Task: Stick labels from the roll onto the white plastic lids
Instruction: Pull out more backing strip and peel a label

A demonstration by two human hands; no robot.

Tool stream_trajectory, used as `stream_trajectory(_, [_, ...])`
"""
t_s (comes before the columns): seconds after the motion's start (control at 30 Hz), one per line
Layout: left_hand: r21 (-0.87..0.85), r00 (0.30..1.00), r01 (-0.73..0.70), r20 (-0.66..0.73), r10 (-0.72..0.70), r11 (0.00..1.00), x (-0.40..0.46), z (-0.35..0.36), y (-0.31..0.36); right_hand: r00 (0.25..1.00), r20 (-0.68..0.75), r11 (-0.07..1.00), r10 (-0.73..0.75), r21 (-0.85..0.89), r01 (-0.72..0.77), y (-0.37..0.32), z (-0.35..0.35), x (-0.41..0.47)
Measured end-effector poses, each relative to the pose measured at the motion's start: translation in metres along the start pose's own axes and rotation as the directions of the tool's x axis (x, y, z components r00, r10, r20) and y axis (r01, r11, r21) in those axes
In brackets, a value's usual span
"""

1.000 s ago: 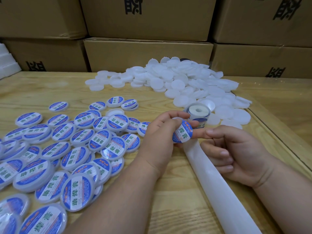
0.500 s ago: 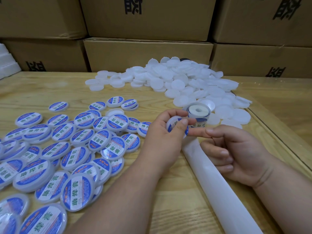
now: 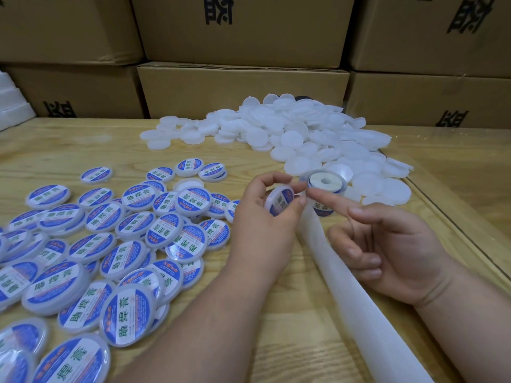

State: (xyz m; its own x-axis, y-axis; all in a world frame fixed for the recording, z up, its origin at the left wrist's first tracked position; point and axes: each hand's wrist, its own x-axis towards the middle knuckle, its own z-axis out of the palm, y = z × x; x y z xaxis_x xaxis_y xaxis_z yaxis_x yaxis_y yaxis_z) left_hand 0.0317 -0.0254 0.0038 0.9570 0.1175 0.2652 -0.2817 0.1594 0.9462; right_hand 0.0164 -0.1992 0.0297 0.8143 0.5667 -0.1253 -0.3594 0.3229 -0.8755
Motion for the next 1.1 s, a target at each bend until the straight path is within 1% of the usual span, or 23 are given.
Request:
stream_trajectory(0.13, [-0.063, 0.991, 0.083, -0.103, -0.090, 0.995, 0.003, -0.002, 0.007, 0.973, -0.182, 0.988, -0.142, 0.036, 0.150, 0.000, -0.005, 0.005])
stream_trajectory(0.2, [-0.121, 0.982, 0.144, -0.108, -0.157, 0.982, 0.003, -0.004, 0.009, 0.940, -0.271, 0.975, -0.207, 0.023, 0.222, 0.002, -0.008, 0.008])
stream_trajectory(0.27, [-0.157, 0.973, 0.177, -0.122, -0.196, 0.972, 0.004, -0.006, 0.009, 0.888, -0.369, 0.960, -0.274, -0.053, 0.274, 0.005, -0.010, 0.011])
stream_trajectory(0.33, [-0.186, 0.963, 0.194, -0.152, -0.223, 0.963, 0.005, -0.007, 0.008, 0.830, -0.449, 0.944, -0.331, -0.153, 0.294, 0.008, -0.012, 0.013])
stream_trajectory(0.47, [-0.310, 0.940, 0.212, -0.194, -0.280, 0.927, 0.008, -0.008, 0.011, 0.713, -0.552, 0.894, -0.432, -0.366, 0.258, 0.012, -0.008, 0.015])
stream_trajectory(0.53, [-0.408, 0.930, 0.217, -0.188, -0.315, 0.887, 0.009, -0.009, 0.013, 0.683, -0.560, 0.859, -0.469, -0.469, 0.206, 0.015, -0.004, 0.014])
stream_trajectory(0.6, [-0.524, 0.927, 0.209, -0.163, -0.338, 0.826, 0.011, -0.010, 0.014, 0.672, -0.533, 0.798, -0.514, -0.585, 0.147, 0.019, -0.002, 0.014])
stream_trajectory(0.7, [-0.671, 0.924, 0.184, -0.131, -0.359, 0.718, 0.013, -0.011, 0.015, 0.689, -0.451, 0.696, -0.568, -0.709, 0.111, 0.024, 0.001, 0.015])
stream_trajectory(0.8, [-0.748, 0.912, 0.186, -0.111, -0.396, 0.637, 0.013, -0.011, 0.016, 0.696, -0.429, 0.690, -0.577, -0.712, 0.133, 0.025, 0.003, 0.016])
stream_trajectory(0.93, [-0.822, 0.900, 0.174, -0.091, -0.426, 0.543, 0.018, -0.014, 0.016, 0.676, -0.454, 0.705, -0.581, -0.695, 0.139, 0.025, -0.002, 0.019])
stream_trajectory(1.07, [-0.844, 0.908, 0.197, -0.034, -0.417, 0.499, 0.018, -0.016, 0.014, 0.676, -0.451, 0.696, -0.582, -0.707, 0.127, 0.026, -0.004, 0.020])
stream_trajectory(1.1, [-0.839, 0.911, 0.200, -0.031, -0.411, 0.506, 0.018, -0.015, 0.014, 0.679, -0.446, 0.688, -0.584, -0.715, 0.123, 0.026, -0.004, 0.020])
